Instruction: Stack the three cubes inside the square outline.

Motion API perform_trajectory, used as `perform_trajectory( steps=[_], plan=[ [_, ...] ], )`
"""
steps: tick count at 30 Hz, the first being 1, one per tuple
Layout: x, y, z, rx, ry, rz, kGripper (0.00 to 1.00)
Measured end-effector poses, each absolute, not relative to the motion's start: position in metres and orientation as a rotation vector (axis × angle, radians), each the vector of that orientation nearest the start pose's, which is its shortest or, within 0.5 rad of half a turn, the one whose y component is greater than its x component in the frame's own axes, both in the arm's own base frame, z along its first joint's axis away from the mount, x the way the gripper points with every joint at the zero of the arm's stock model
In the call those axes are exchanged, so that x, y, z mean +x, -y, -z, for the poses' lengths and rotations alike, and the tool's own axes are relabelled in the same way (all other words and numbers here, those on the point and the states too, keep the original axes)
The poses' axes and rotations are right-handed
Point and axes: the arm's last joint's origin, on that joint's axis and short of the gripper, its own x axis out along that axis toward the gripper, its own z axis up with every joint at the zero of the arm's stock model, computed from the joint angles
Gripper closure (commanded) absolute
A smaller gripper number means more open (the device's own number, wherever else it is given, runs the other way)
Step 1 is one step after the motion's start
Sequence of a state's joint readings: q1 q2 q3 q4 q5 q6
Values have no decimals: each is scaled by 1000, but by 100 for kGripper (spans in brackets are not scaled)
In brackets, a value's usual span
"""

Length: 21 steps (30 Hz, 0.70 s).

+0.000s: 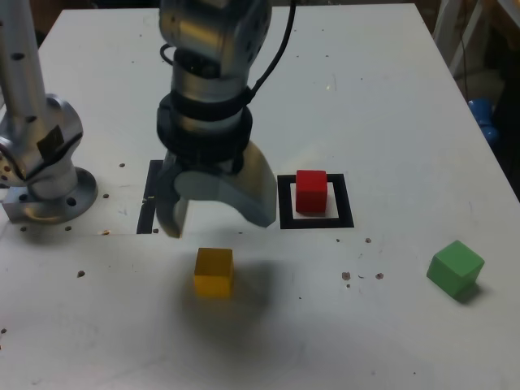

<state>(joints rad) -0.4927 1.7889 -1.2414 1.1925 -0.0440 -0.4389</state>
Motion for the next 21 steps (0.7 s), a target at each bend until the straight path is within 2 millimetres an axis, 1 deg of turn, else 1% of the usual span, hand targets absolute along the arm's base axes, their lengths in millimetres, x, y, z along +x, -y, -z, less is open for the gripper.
perform_trajectory(
  steps=[5,10,17,21],
  plan=[
    [232,144,-260,67,-1751,39,2],
    [233,155,-247,71,-1769,68,3],
    [234,158,-226,69,-1781,80,6],
    [234,159,-221,69,-1784,86,9]
  ],
)
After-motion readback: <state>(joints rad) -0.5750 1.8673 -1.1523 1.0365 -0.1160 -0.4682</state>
